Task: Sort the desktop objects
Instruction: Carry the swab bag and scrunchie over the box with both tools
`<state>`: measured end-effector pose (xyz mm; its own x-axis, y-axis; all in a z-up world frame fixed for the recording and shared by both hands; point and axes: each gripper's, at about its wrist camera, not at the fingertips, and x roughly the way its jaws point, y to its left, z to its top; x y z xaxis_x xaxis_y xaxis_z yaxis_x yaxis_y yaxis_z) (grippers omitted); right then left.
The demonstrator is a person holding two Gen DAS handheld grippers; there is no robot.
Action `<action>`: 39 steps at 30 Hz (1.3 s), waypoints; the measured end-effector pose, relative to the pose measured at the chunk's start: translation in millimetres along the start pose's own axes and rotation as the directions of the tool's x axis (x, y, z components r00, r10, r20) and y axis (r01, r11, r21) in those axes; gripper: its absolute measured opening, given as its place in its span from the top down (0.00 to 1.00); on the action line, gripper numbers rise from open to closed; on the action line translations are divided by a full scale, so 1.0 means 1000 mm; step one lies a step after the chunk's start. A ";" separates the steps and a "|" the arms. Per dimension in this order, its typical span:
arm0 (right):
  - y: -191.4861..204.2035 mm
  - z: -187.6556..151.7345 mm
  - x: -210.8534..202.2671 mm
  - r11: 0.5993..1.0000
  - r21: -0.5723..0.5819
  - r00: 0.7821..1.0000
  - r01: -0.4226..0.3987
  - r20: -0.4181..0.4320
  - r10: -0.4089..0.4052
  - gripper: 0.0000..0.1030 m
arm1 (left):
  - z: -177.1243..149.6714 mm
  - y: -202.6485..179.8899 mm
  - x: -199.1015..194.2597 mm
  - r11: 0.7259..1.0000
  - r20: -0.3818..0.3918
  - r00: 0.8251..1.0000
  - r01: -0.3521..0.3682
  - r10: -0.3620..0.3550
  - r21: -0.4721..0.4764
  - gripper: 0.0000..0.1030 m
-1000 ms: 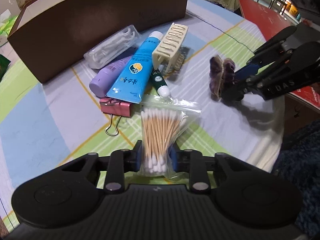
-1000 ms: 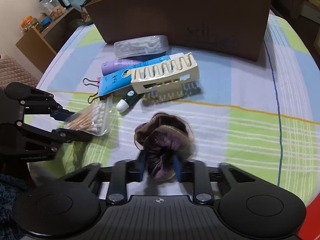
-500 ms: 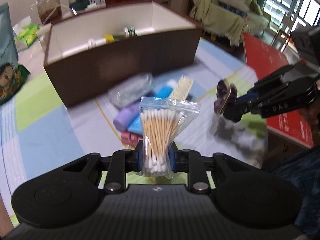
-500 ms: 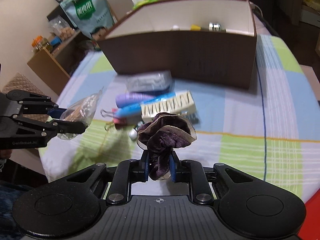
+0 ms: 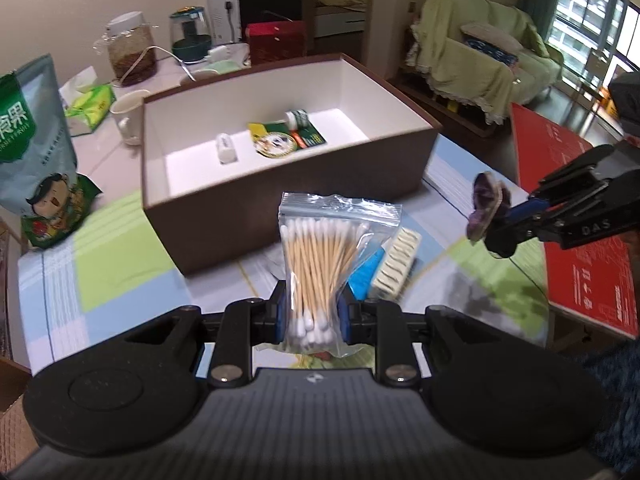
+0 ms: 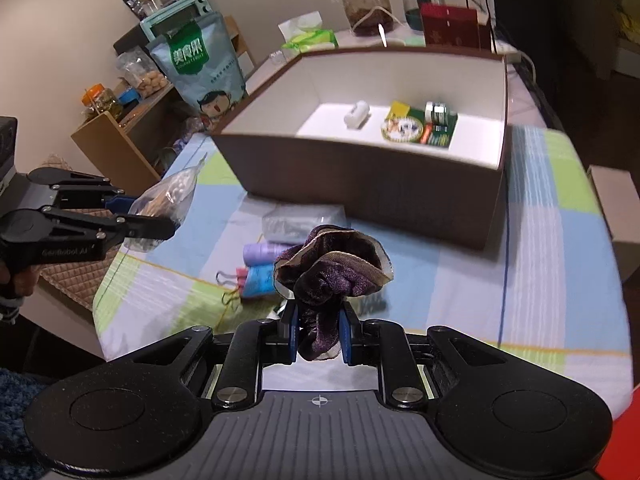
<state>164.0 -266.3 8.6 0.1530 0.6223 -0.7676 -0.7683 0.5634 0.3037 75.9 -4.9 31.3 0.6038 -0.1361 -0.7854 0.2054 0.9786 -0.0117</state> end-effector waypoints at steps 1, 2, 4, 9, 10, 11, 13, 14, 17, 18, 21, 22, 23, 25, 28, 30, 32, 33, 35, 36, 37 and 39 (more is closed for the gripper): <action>-0.001 0.004 -0.003 1.000 -0.005 1.000 -0.001 0.007 0.001 0.82 | 0.004 0.002 -0.001 1.000 0.005 1.000 -0.004 0.004 -0.006 0.80; -0.003 0.007 -0.005 1.000 -0.010 1.000 -0.002 0.014 0.002 0.82 | 0.009 0.005 -0.001 1.000 0.009 1.000 -0.006 0.006 -0.010 0.80; -0.004 0.016 -0.010 1.000 -0.021 1.000 -0.005 0.029 0.006 0.82 | 0.018 0.009 -0.002 1.000 0.019 1.000 -0.016 0.017 -0.006 0.80; -0.010 0.042 -0.018 0.999 -0.049 0.998 -0.008 0.060 0.011 0.82 | 0.043 0.017 -0.002 0.998 0.049 0.998 -0.051 0.050 0.021 0.80; -0.011 0.048 -0.019 0.999 -0.054 0.998 -0.009 0.067 0.012 0.82 | 0.048 0.019 -0.002 0.998 0.057 0.997 -0.058 0.056 0.026 0.80; -0.013 0.053 -0.020 0.998 -0.058 0.997 -0.009 0.074 0.014 0.82 | 0.053 0.021 -0.002 0.997 0.064 0.996 -0.064 0.062 0.031 0.80; -0.016 0.064 -0.022 0.998 -0.067 0.996 -0.009 0.085 0.014 0.82 | 0.062 0.025 -0.002 0.997 0.078 0.995 -0.072 0.068 0.039 0.80; -0.017 0.069 -0.022 0.997 -0.073 0.996 -0.007 0.090 0.014 0.82 | 0.067 0.027 -0.002 0.996 0.083 0.994 -0.076 0.072 0.043 0.80; -0.022 0.087 -0.022 0.996 -0.090 0.995 0.001 0.104 0.009 0.82 | 0.080 0.033 -0.001 0.995 0.096 0.992 -0.087 0.082 0.055 0.80; -0.024 0.093 -0.021 0.996 -0.095 0.994 0.001 0.107 0.009 0.82 | 0.084 0.035 0.000 0.994 0.099 0.991 -0.091 0.085 0.060 0.80; -0.029 0.109 -0.018 0.994 -0.108 0.993 0.004 0.116 0.009 0.82 | 0.096 0.040 0.006 0.991 0.101 0.990 -0.110 0.102 0.076 0.80; -0.030 0.114 -0.015 0.994 -0.111 0.994 0.002 0.113 0.010 0.82 | 0.100 0.041 0.008 0.990 0.101 0.989 -0.115 0.107 0.081 0.80; -0.031 0.118 -0.012 0.993 -0.114 0.994 0.001 0.110 0.011 0.82 | 0.103 0.043 0.011 0.989 0.100 0.989 -0.118 0.109 0.084 0.80; -0.033 0.128 -0.007 0.993 -0.121 0.994 -0.001 0.105 0.014 0.82 | 0.109 0.046 0.018 0.989 0.093 0.990 -0.116 0.107 0.089 0.80; -0.036 0.141 0.003 0.991 -0.133 0.995 -0.003 0.094 0.015 0.82 | 0.116 0.050 0.027 0.988 0.081 0.990 -0.121 0.114 0.095 0.80; -0.036 0.147 0.009 0.990 -0.139 0.996 -0.009 0.085 0.021 0.82 | 0.120 0.052 0.033 0.988 0.075 0.991 -0.120 0.112 0.102 0.80; -0.036 0.153 0.017 0.990 -0.140 0.997 -0.011 0.074 0.022 0.82 | 0.124 0.054 0.040 0.987 0.067 0.991 -0.119 0.112 0.107 0.80; -0.037 0.157 0.022 0.990 -0.141 0.997 -0.012 0.069 0.022 0.82 | 0.125 0.055 0.044 0.987 0.062 0.991 -0.121 0.115 0.109 0.80; -0.038 0.162 0.031 0.990 -0.137 0.998 -0.015 0.057 0.023 0.82 | 0.129 0.059 0.053 0.986 0.051 0.991 -0.126 0.121 0.109 0.80; -0.038 0.164 0.036 0.991 -0.134 0.998 -0.017 0.051 0.024 0.82 | 0.130 0.060 0.058 0.986 0.042 0.992 -0.126 0.122 0.104 0.80; -0.039 0.166 0.041 0.991 -0.130 0.999 -0.020 0.044 0.026 0.82 | 0.131 0.062 0.064 0.987 0.034 0.992 -0.126 0.123 0.100 0.80; -0.040 0.170 0.051 0.992 -0.123 0.999 -0.024 0.032 0.028 0.82 | 0.133 0.065 0.074 0.988 0.019 0.992 -0.126 0.124 0.090 0.80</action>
<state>307.9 -164.6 53.3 0.1511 0.6546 -0.7407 -0.8421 0.4776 0.2503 236.4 28.4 54.9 0.6389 -0.0162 -0.7691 0.1964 0.9701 0.1427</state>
